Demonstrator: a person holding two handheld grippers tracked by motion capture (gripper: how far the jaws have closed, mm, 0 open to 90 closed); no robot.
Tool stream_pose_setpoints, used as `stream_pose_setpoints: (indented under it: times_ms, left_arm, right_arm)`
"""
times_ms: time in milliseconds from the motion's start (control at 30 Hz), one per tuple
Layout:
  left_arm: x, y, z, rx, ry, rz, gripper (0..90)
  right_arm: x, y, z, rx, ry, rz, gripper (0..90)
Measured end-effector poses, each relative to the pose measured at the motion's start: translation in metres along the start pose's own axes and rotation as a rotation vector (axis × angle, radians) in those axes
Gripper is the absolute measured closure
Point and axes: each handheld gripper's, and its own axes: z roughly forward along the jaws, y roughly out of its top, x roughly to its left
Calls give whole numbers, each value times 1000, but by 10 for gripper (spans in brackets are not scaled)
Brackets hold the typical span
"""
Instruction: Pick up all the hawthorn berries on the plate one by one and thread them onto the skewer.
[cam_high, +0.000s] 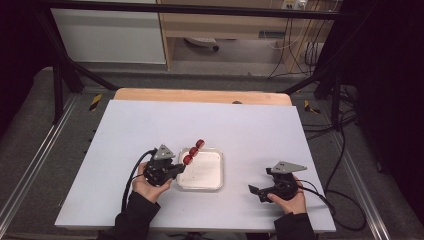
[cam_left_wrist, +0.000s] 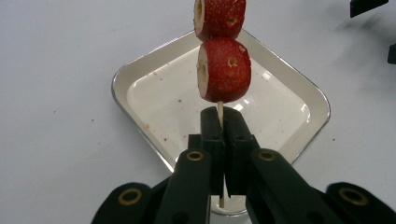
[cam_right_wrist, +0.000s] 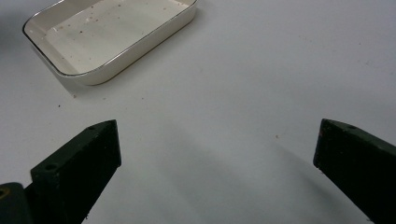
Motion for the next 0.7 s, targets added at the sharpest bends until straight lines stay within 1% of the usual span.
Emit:
stream_pose_setpoints:
  times_ms: [33,133,267,333,400,500,533,633,700]
  left_arm:
    - [0,1,1,5,1,6,883]
    - [-2,1,5,21,-3,6,883]
    - [-5,2,12,55,-9,13,883]
    - [-7,3,15,71,-4,11,883]
    - [-8,5,18,92,6,9,883]
    - [-11,8,23,122,20,9,884]
    - [-12,9,24,126,23,12,884]
    - [-14,9,29,160,20,30,884]
    - [-14,9,30,171,19,33,883]
  right_arm:
    - [0,0,-1,-2,2,1,13]
    - [1,0,-2,-11,5,5,13]
    - [0,0,-3,-8,8,12,11]
    - [-1,0,-4,-15,8,9,12]
    - [-1,1,-4,-24,10,16,12]
    - [-1,0,-5,-22,11,15,12]
    - [-1,0,-6,-24,11,20,12]
    - [-1,0,-6,-25,14,25,12]
    - [-1,0,-5,-23,14,23,12]
